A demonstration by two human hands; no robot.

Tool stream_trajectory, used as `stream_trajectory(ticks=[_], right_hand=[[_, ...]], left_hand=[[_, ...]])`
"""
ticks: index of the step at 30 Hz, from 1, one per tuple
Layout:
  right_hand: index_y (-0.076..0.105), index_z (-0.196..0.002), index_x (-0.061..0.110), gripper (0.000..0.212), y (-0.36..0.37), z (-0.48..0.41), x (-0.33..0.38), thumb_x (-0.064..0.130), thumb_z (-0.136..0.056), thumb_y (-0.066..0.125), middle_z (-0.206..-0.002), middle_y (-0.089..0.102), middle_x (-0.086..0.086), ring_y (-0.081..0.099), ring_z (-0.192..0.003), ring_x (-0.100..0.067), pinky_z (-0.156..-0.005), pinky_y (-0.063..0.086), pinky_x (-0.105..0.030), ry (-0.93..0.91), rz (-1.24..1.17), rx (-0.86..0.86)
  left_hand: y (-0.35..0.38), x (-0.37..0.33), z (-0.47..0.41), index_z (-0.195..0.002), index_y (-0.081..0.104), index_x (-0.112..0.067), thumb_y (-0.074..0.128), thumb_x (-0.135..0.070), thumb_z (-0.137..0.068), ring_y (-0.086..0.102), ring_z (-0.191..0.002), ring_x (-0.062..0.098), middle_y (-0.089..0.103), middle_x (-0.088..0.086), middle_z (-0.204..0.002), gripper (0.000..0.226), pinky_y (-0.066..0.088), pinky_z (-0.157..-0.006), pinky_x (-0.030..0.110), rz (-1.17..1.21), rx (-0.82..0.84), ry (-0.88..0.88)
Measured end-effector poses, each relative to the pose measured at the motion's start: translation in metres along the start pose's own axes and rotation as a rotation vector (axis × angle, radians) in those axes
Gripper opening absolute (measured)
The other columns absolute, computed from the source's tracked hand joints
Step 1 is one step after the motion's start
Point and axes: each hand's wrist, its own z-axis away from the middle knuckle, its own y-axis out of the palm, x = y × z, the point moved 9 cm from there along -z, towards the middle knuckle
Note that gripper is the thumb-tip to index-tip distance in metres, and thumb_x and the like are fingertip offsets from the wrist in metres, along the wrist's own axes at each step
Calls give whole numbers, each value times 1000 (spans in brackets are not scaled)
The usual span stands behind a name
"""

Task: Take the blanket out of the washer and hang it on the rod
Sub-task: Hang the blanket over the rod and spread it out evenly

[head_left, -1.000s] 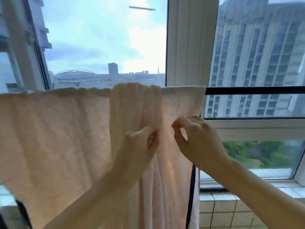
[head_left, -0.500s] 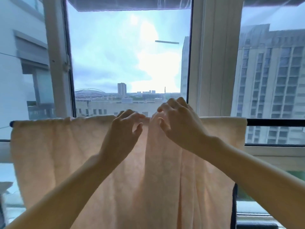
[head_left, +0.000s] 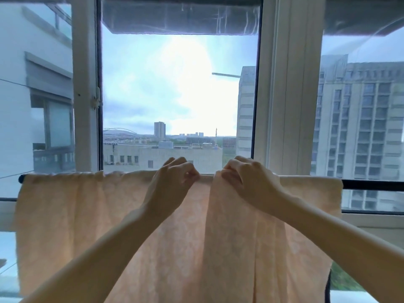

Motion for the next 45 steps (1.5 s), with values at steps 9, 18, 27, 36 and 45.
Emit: stream_trajectory(ticks=[9,18,27,36,45], right_hand=[[64,-94,20,15,-20,14,-29,28,-97,51,-89,55,18,52,-73,4,-68,40,-8,-5,-110,-160],[66,-94,14,18,-43,22,-78,24,-96,51,-89,65,5,58,-76,-6,-74,43,-11,41,-69,-202],[63,-94,16,12,-57,32,-90,20,-96,52,-86,57,11,52,-73,4,-66,39,-3,39,-58,-187],[64,-89,17,7,-61,44,-98,12,-92,60,-80,60,11,55,-70,7,-68,43,-2,65,-74,-183],[56,-101,22,13,-46,48,-97,15,-95,47,-78,64,9,59,-62,1,-55,48,-14,156,-50,0]], left_hand=[[8,-13,-3,-83,64,-17,65,-18,-90,54,-79,7,60,-13,-85,7,52,-69,29,-12,-12,-13],[7,-1,-3,-82,58,-14,59,-12,-93,54,-71,3,55,-8,-81,11,41,-62,12,14,-11,-85],[2,-3,-2,-81,56,-13,58,-6,-92,51,-69,0,54,-4,-80,14,38,-57,8,-8,-32,-127],[11,-29,-6,-105,66,-15,61,-11,-90,53,-98,7,63,-6,-107,16,51,-85,28,-41,-4,-88],[43,-58,-20,-88,73,-16,73,-22,-83,61,-78,6,65,-7,-87,8,56,-74,32,170,84,-18]])
